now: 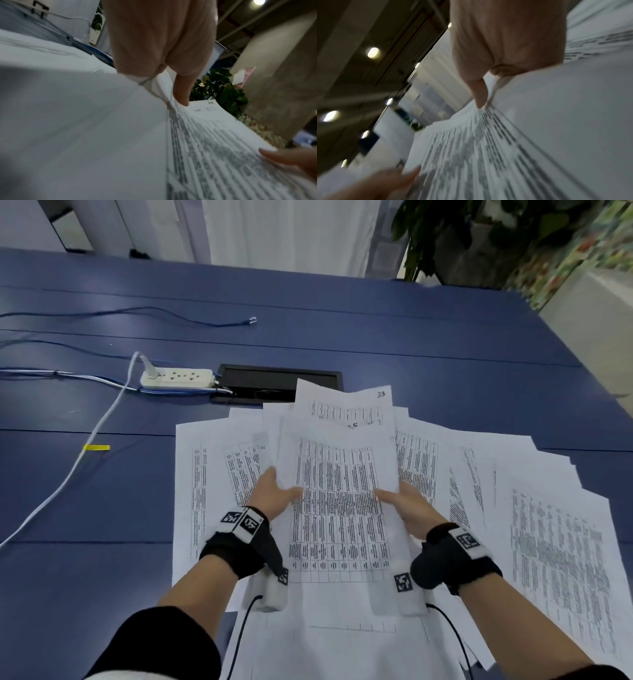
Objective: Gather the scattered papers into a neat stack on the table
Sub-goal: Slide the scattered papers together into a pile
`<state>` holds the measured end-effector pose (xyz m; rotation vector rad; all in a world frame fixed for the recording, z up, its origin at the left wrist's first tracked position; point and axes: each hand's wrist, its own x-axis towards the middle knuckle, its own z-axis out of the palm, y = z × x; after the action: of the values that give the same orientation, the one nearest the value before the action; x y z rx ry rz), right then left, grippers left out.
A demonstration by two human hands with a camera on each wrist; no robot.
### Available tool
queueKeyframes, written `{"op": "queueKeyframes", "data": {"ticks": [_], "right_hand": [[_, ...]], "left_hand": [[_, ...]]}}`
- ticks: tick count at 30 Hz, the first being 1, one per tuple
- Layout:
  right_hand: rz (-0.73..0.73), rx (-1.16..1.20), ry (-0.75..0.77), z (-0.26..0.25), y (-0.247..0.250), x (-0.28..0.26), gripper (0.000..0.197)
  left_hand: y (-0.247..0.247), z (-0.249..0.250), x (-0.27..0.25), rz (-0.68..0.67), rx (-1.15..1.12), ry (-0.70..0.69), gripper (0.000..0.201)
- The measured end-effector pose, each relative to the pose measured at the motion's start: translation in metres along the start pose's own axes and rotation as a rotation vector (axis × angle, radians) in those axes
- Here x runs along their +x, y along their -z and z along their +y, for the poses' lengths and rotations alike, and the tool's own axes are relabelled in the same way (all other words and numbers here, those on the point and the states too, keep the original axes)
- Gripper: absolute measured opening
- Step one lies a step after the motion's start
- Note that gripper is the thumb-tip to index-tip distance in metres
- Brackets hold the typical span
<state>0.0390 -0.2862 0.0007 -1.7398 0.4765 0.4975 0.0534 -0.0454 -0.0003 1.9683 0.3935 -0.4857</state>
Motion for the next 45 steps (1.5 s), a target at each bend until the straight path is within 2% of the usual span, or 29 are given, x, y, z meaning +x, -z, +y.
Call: {"op": "queueKeyframes", "data": {"ticks": [3,4,7,10,13,15,16,18,20,23,25,28,32,34,36,38,40,41,44,45], "right_hand": [[-0.003,0.03,-0.005,0.005,0.007,-0.005,0.02],[-0.001,-0.007,0.003,0.006,0.004,-0.008,0.021],[0.014,-0.114,0.013,0.007,-0.011,-0.01,0.044],[0.095,-0.049,0.033,0.006,-0.012,-0.008,0.043],[0.155,0.055,0.039,0.007,-0.005,-0.008,0.041],[0.167,0.09,0.023,0.008,-0.001,-0.008,0.038],[0.162,0.092,0.018,0.009,0.002,-0.008,0.035],[0.131,0.084,-0.004,0.009,0.011,-0.01,0.028],[0.137,0.077,-0.032,0.012,0.022,-0.013,0.022],[0.17,-0.018,0.003,0.019,0.028,-0.018,0.024],[0.192,-0.092,0.065,0.024,0.025,-0.02,0.026],[0.201,-0.022,0.08,0.029,0.019,-0.021,0.024],[0.275,-0.045,0.086,0.026,0.018,-0.024,0.006],[0.279,-0.144,0.064,0.027,0.023,-0.027,0.015],[0.225,-0.204,0.02,0.027,0.027,-0.031,0.016],[0.204,-0.199,0.012,0.029,0.027,-0.034,0.013],[0.245,-0.21,0.067,0.03,0.025,-0.032,0.016],[0.284,-0.219,0.093,0.03,0.023,-0.03,0.017],[0.407,-0.173,0.1,0.029,0.019,-0.025,0.014],[0.439,-0.157,0.102,0.031,0.019,-0.023,0.013]], "left_hand": [[0.011,-0.006,0.001,0.145,-0.067,0.03,0.066],[0.011,-0.005,-0.002,0.132,-0.028,0.054,0.064],[0.001,-0.001,-0.006,-0.036,0.155,0.03,0.071],[0.002,0.001,-0.008,-0.027,0.239,0.035,0.06],[0.01,-0.007,-0.008,-0.035,0.246,0.042,0.065],[0.011,-0.01,-0.01,-0.068,0.225,0.03,0.065],[0.01,-0.011,-0.01,-0.062,0.174,0.025,0.057],[0.012,-0.016,-0.01,0.034,0.031,0.005,0.037],[0.015,-0.021,-0.01,0.147,-0.095,0.039,0.032],[0.018,-0.023,-0.009,0.138,-0.154,0.068,0.036],[0.017,-0.019,-0.011,0.08,-0.179,0.065,0.052],[0.013,-0.017,-0.013,0.045,-0.235,0.004,0.068],[0.011,-0.023,-0.008,0.186,-0.176,0.001,0.054],[0.012,-0.024,-0.007,0.214,-0.168,0.016,0.045],[0.014,-0.024,-0.006,0.225,-0.196,0.035,0.037],[0.015,-0.022,-0.007,0.207,-0.218,0.067,0.045],[0.018,-0.021,-0.004,0.164,-0.198,0.125,0.053],[0.02,-0.022,0.0,0.143,-0.192,0.152,0.05],[0.027,-0.025,0.003,0.07,-0.247,0.181,0.018],[0.027,-0.027,0.004,0.068,-0.258,0.184,0.014]]}}
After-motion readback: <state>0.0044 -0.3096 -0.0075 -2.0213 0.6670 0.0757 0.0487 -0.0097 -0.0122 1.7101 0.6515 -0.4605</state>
